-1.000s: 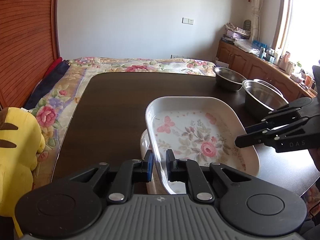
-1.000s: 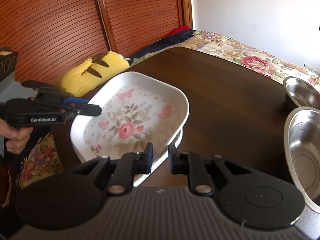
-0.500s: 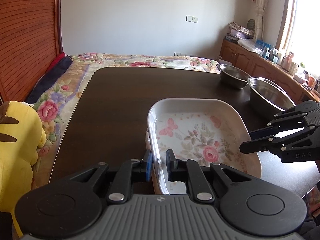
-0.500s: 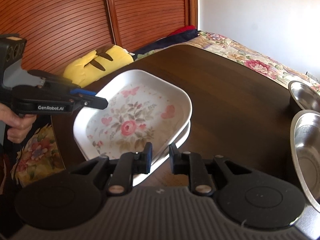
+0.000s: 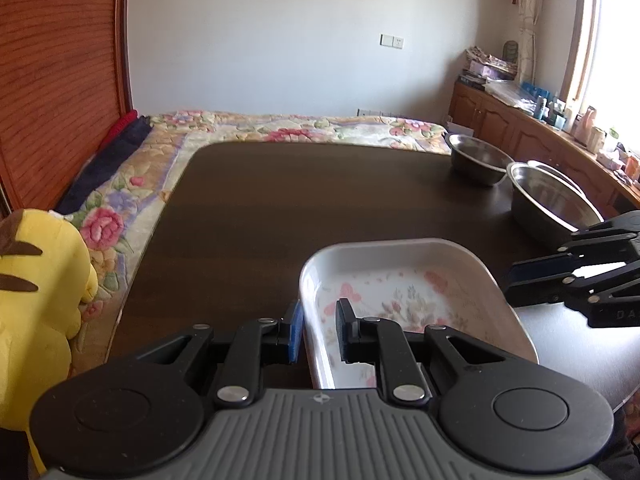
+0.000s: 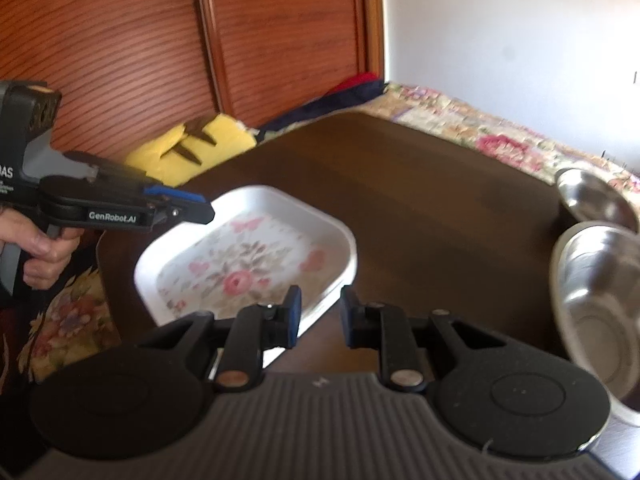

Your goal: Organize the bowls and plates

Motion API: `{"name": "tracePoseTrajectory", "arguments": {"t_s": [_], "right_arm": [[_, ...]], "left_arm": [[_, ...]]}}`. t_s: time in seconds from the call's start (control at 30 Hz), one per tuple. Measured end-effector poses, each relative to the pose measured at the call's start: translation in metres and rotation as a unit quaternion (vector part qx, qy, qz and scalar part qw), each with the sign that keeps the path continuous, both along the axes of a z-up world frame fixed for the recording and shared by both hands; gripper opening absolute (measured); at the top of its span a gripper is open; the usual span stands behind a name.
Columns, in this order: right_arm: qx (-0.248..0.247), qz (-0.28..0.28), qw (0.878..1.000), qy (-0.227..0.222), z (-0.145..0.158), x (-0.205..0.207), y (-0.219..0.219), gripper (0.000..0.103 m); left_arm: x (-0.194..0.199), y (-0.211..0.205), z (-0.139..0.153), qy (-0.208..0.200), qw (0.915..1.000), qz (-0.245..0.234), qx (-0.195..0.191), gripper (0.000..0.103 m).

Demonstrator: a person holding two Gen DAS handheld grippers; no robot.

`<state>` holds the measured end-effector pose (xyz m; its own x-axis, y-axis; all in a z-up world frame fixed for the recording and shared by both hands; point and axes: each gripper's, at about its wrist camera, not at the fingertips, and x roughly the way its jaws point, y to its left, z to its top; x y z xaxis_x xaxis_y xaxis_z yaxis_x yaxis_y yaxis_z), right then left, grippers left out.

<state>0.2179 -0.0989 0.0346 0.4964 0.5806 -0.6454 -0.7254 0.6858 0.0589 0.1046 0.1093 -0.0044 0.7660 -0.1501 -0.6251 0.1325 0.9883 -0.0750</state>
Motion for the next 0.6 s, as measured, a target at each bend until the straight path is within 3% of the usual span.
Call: {"name": "tracePoseTrajectory", "arguments": {"t_s": [0.23,0.6], "right_arm": [[0.033,-0.036,0.998,-0.043,0.017,0.008,-0.038,0.023],[0.056,-0.129,0.985,-0.102,0.031,0.023,-0.116,0.023]], "left_arm": [[0.013,-0.021,0.017,-0.028,0.9996,-0.008,0.006,0.024],[0.046,-0.093,0.025,-0.038,0.9973,-0.063,-0.006,0.025]]}}
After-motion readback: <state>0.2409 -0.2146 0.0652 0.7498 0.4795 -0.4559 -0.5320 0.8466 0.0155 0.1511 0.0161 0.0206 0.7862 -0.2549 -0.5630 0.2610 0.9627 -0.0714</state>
